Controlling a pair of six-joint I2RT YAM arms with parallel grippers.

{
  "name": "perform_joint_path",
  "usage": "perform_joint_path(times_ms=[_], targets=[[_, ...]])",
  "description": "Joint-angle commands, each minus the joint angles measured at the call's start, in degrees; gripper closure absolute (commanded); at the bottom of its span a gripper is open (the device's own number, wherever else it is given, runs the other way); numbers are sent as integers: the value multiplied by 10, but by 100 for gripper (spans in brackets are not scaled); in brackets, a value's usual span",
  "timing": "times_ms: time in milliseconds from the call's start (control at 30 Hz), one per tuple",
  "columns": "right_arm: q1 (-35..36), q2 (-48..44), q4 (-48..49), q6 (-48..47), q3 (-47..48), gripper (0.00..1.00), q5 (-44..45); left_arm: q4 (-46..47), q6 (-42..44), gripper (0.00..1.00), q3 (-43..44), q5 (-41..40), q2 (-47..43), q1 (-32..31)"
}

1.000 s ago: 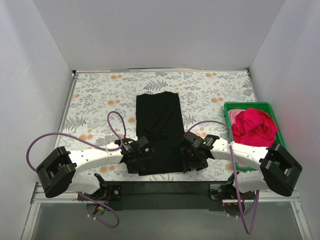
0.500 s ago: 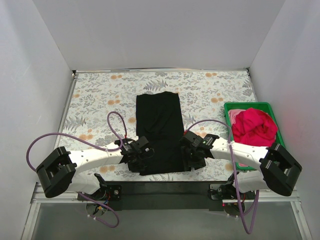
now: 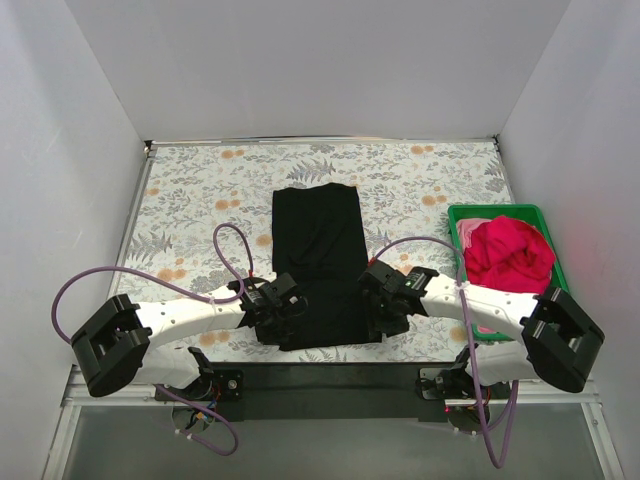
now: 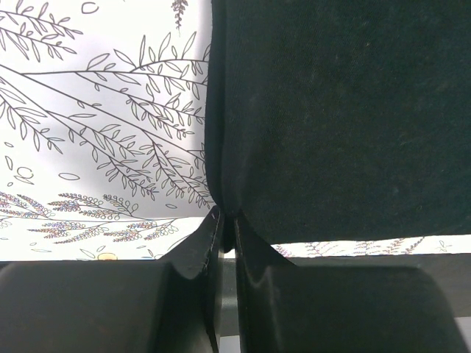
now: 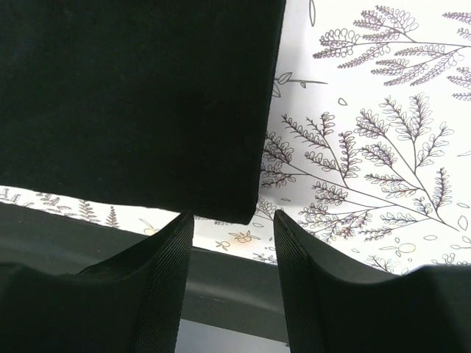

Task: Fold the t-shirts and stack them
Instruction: Fold the tshirt

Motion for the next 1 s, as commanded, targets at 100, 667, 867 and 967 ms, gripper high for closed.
perform_joint_path(times_ms=[100, 667, 867, 967], targets=[[9, 27, -4, 11, 16, 55, 24, -29, 6, 93, -19, -3, 5, -3], [49, 109, 30, 46, -35, 73, 32, -28, 5, 94, -31, 5, -6, -3], [45, 125, 38, 28, -48, 94, 14, -23, 11, 99, -30, 13, 7, -3], [45, 116, 31, 20, -50, 99, 12, -29, 12, 100, -23, 14, 6, -3]])
